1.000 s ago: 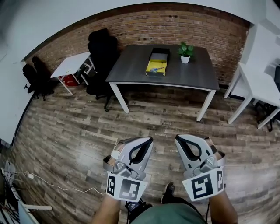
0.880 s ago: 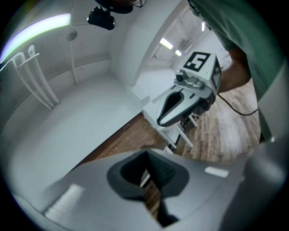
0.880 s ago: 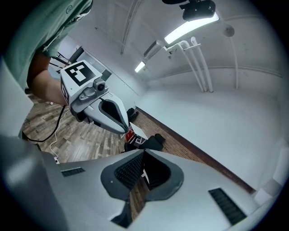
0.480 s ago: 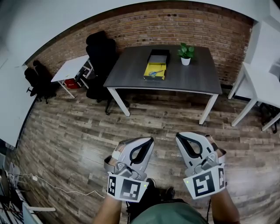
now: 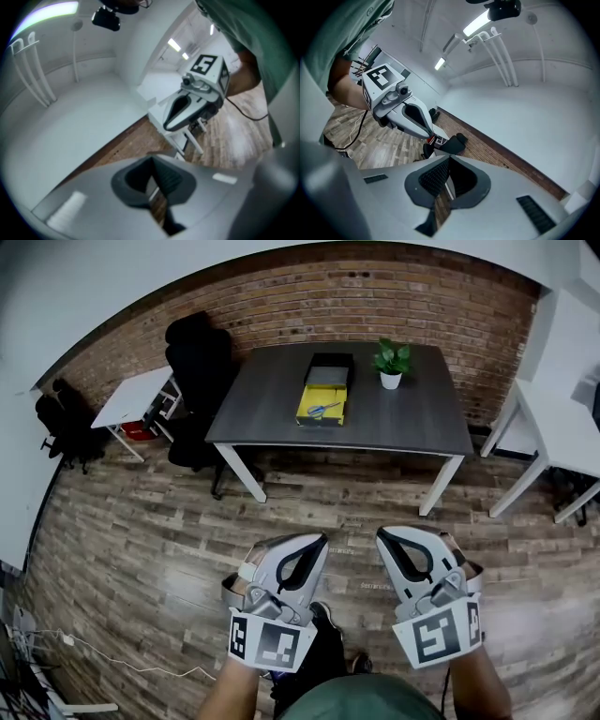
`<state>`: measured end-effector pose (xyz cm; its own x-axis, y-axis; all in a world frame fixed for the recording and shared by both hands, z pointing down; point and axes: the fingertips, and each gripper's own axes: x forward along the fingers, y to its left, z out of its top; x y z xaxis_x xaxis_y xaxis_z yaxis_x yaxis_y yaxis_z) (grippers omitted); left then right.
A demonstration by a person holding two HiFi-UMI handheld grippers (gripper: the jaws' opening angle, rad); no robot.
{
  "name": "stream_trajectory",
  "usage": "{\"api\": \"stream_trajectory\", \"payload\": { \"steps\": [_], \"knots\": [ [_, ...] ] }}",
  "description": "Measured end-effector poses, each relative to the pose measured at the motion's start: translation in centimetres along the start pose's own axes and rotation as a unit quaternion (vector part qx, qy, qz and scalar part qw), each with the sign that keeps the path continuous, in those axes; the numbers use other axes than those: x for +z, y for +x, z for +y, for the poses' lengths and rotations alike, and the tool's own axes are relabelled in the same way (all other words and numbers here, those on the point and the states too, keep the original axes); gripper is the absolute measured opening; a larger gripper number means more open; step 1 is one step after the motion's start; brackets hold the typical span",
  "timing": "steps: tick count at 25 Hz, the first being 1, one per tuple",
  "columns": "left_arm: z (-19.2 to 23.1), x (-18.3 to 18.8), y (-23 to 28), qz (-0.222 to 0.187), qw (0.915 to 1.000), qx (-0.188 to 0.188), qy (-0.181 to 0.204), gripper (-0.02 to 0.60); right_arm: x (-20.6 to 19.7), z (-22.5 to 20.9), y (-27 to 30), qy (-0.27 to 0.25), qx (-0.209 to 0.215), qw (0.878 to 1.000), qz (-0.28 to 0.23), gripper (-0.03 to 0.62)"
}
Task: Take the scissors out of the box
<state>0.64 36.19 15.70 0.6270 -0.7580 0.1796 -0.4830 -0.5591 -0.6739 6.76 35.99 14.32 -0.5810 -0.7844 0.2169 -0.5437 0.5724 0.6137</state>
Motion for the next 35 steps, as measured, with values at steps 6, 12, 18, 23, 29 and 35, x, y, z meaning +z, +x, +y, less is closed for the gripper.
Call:
{"api": "stream_trajectory", "payload": {
  "steps": [6,12,18,23,29,35],
  "knots": [
    [4.3,-3.4,4.0,-0.013,0.9998,-0.014,-0.003,-0.002,-0.7,-2.6,5.7,0.006,-0.009,1.000,0.018,0.006],
    [9.5,-6.6,6.8,-0.031,0.9993,-0.019,-0.002,-0.002,0.1,-4.7,12.1,0.003,-0.015,0.999,0.028,0.007],
    [14.2,-9.4,8.6,-0.049,0.9987,-0.015,-0.004,-0.002,1.3,-6.3,17.3,-0.002,-0.023,0.999,0.038,0.006],
    [17.2,-11.5,9.9,-0.056,0.9983,-0.015,-0.005,-0.002,2.0,-7.5,21.0,-0.006,-0.028,0.999,0.038,0.008],
    [19.3,-13.2,12.6,-0.054,0.9983,-0.020,-0.001,-0.002,0.7,-9.3,24.3,-0.001,-0.031,0.999,0.039,0.006],
    [20.9,-15.8,16.9,-0.036,0.9992,-0.016,0.001,-0.002,-2.2,-11.7,29.0,0.004,-0.019,0.999,0.028,0.008]
  ]
}}
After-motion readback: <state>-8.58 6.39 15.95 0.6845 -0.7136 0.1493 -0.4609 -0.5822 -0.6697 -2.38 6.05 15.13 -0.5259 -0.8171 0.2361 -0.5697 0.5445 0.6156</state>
